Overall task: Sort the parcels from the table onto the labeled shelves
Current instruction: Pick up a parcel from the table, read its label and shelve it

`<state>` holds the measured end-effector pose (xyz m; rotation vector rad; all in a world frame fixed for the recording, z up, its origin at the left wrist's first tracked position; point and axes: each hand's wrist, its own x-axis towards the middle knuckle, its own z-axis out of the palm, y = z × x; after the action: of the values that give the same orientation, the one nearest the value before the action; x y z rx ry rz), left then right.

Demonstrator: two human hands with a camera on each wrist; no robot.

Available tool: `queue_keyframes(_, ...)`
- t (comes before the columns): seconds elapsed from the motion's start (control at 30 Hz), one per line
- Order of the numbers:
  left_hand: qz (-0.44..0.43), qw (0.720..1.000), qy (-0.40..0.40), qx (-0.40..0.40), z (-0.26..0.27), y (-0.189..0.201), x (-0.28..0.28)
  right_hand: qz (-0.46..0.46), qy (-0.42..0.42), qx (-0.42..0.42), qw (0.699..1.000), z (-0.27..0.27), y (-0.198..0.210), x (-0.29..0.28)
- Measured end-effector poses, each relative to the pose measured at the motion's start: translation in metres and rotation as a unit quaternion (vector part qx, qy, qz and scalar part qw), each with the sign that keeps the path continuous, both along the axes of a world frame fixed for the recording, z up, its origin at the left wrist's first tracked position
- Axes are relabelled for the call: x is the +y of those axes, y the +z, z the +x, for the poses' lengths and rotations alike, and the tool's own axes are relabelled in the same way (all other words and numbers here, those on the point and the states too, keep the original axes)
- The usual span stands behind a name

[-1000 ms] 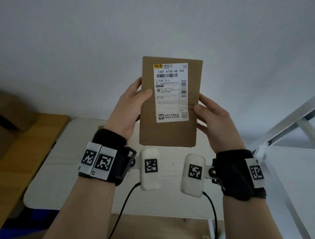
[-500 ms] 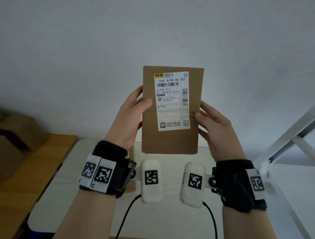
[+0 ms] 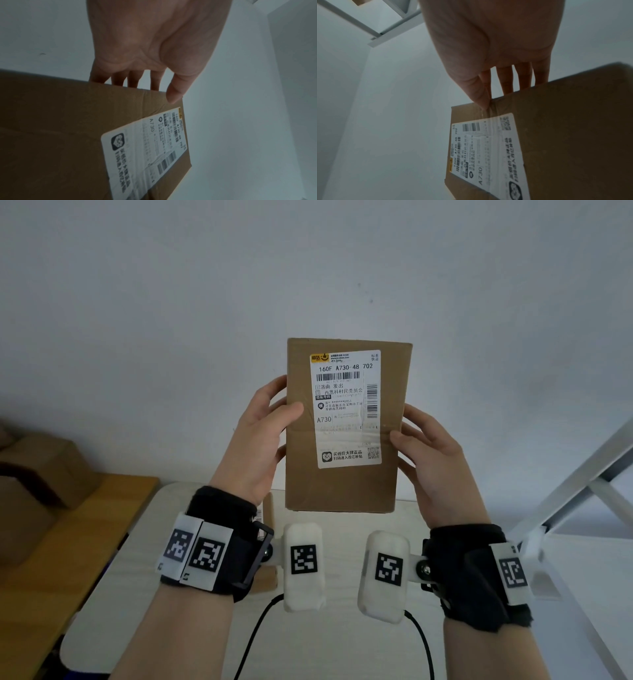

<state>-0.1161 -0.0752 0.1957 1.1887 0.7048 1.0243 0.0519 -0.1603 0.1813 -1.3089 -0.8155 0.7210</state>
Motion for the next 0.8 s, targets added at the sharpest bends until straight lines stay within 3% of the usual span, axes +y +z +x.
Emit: queue_keyframes(0.8,-0.002,1.000,0.000,-0.015,-0.0049,0.0029,-0.0079,-0.014,-0.010,-0.009,1.000,-0.0084,0.0095,-0.0097)
